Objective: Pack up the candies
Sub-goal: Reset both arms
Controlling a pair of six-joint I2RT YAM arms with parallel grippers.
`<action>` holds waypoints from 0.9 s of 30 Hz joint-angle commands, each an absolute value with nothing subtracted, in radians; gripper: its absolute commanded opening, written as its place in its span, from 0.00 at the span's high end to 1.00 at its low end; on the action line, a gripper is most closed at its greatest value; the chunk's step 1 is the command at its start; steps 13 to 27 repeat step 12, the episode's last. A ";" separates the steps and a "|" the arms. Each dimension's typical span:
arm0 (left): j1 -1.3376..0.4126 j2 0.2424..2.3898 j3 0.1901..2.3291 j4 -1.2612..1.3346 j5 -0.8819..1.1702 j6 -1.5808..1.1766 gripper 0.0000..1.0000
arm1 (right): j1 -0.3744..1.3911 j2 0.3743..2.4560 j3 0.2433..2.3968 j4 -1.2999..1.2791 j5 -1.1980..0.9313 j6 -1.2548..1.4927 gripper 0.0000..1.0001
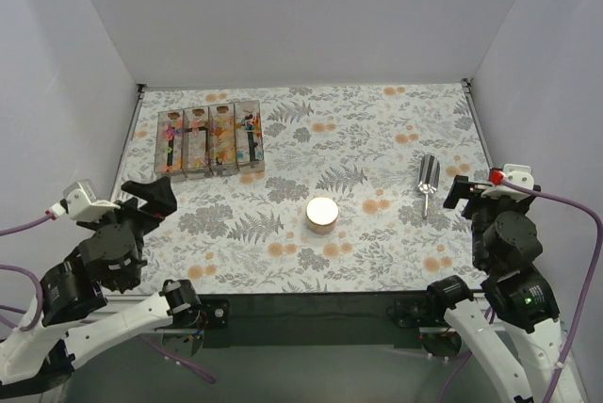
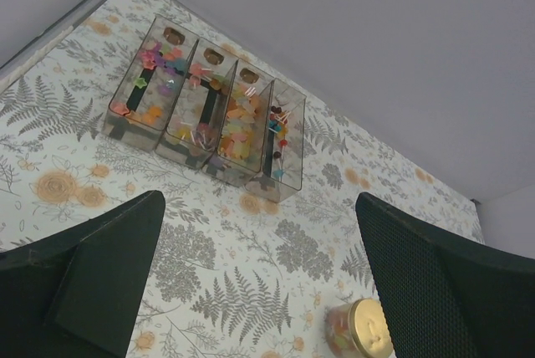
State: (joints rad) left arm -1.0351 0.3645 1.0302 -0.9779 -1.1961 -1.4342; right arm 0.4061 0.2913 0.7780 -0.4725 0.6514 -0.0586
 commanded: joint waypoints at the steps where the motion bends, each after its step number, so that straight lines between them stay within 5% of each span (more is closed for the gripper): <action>1: -1.029 0.345 0.990 -0.977 -1.276 -1.503 0.02 | 0.407 0.287 0.773 -0.428 0.686 -0.078 0.02; 27: -1.029 0.331 0.899 -0.950 -1.307 -1.572 0.02 | 0.407 0.287 0.750 -0.400 0.667 -0.078 0.02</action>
